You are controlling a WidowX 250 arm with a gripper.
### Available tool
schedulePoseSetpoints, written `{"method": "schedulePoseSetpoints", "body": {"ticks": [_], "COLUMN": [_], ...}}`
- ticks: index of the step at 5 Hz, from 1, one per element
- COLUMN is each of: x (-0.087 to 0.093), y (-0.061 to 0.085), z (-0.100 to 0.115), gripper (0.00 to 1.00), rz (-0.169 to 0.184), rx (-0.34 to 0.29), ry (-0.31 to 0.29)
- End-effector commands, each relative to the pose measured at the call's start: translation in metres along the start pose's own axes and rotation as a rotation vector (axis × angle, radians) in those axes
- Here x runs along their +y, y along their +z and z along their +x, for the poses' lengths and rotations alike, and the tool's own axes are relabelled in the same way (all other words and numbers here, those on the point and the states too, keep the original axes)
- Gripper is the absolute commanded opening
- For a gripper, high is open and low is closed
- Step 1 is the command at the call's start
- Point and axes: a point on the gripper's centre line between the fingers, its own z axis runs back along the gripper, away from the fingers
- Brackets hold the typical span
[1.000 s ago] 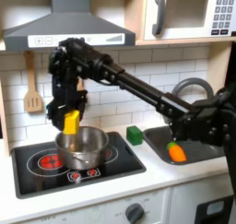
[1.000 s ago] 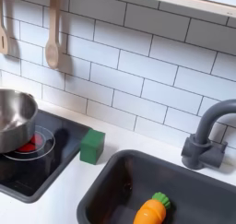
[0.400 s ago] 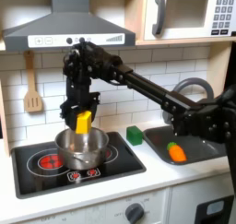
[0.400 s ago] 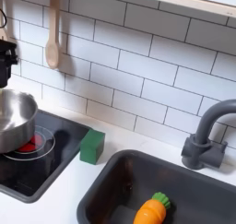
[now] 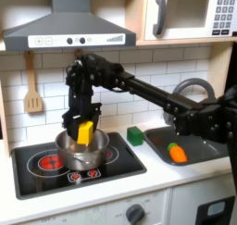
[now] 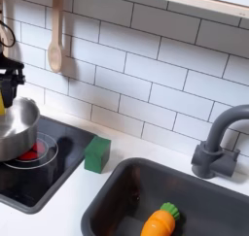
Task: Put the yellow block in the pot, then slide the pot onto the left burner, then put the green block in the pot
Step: 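Put the yellow block in the pot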
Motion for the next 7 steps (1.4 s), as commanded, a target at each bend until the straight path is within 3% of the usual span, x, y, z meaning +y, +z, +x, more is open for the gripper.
{"method": "schedulePoseSetpoints", "body": {"ticks": [1, 3, 5, 7], "x": [0.008, 0.007, 0.006, 0.006], "y": [-0.013, -0.022, -0.04, -0.043], "z": [0.0, 0.001, -0.002, -0.002], "gripper": [0.0, 0.0, 0.0, 0.0], "rz": [0.029, 0.035, 0.037, 0.038], "rx": [0.009, 0.003, 0.018, 0.012], "ry": [-0.003, -0.009, -0.013, -0.016]}}
